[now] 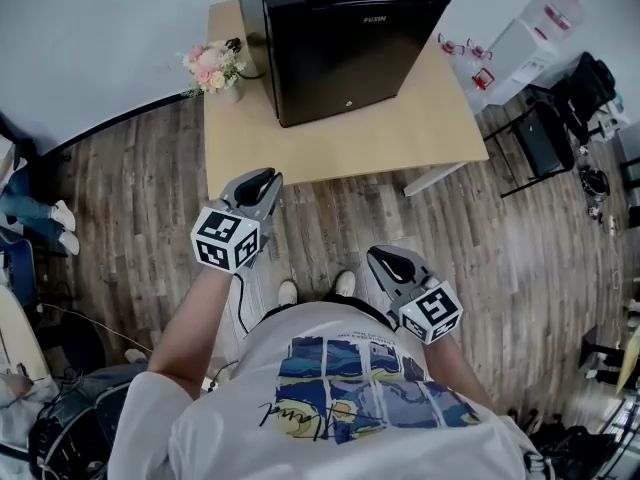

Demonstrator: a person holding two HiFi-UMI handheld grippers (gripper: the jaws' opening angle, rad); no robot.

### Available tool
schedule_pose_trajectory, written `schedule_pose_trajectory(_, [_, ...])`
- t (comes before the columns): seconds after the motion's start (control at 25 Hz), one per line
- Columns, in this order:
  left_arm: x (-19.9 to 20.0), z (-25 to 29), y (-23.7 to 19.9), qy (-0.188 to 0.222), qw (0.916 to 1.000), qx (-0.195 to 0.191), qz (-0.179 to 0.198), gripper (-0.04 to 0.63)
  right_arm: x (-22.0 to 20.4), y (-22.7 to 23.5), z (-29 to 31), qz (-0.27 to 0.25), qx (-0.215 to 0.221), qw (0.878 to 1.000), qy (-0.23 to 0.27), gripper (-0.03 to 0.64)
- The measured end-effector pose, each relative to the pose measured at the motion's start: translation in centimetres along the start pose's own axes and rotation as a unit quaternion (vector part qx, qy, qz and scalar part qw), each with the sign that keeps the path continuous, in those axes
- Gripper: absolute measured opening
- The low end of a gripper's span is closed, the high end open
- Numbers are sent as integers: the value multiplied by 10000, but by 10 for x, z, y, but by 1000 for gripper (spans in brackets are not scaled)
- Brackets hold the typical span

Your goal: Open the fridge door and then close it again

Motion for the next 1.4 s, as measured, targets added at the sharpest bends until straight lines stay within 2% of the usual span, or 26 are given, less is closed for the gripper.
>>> schedule_pose_trajectory(0.28, [21, 51, -33, 169, 9985, 520, -72, 85, -10, 59, -10, 89, 172, 9998, 35, 23])
schedule_pose_trajectory(0.44, [36, 79, -63, 278, 9970, 698, -210, 106, -20, 82, -10, 90, 241, 9995, -169, 23])
schedule_pose_trajectory(0.64, [70, 103, -103, 444, 9961, 761, 43, 135, -7, 101, 0, 124, -66, 9997, -219, 23])
schedule_pose_trajectory(0.92, [98, 131, -148, 559, 9974, 398, 226, 153, 18, 91, 31, 360, -531, 9978, -174, 23])
schedule_pose_trajectory(1.4, [101, 154, -177, 568, 9964, -368, 507, 159, 34, 64, 74, 539, -983, 9932, -321, 23])
Point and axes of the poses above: the fingertips, and each gripper's own axes: z forward along the fingers, y to its right, x out of its top, the point moved 10 cm from there along -z, backward along the fingers, and after that the axes turned 5 degrees about -y, right-handed, at the moved point
